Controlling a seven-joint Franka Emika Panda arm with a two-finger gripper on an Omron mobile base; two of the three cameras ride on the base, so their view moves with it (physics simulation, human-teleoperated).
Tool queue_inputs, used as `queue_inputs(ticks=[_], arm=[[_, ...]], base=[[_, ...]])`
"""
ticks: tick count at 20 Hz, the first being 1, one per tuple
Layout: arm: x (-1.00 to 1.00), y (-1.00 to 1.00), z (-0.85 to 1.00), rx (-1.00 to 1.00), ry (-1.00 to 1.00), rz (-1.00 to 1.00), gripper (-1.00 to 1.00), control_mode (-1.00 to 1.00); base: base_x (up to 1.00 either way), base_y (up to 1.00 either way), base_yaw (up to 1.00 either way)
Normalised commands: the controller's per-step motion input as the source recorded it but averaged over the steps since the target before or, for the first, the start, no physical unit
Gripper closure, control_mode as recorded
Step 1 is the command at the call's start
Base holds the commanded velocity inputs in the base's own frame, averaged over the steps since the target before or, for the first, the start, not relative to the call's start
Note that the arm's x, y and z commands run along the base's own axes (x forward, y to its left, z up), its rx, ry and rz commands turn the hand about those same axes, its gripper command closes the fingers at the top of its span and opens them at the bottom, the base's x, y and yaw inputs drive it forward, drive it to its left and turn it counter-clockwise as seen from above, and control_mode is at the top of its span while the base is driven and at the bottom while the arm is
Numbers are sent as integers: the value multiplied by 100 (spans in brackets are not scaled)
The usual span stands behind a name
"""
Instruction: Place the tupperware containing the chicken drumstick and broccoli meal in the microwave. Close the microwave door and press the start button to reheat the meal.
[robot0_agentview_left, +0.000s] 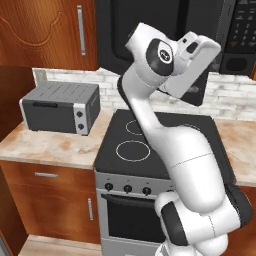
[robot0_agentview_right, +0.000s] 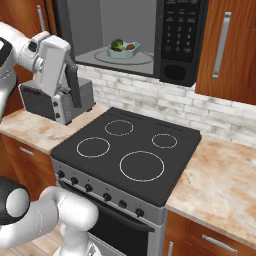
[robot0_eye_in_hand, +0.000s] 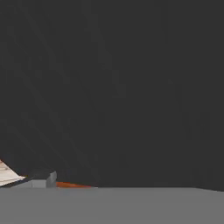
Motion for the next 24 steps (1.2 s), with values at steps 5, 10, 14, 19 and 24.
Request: queue_inputs(ticks=[5,10,14,19,24], arm=[[40,-71,-1,14,-25,20,-100,-100],[95,-8,-1,1,-18,19,-100,-100],[100,0,-1,0,-8,12,-100,-100],[94,0,0,0,-1,10,-100,-100],[99,0,0,0,0,9,-100,-100]], base=[[0,0,0],[0,0,0],[0,0,0],[0,0,0],[0,0,0]])
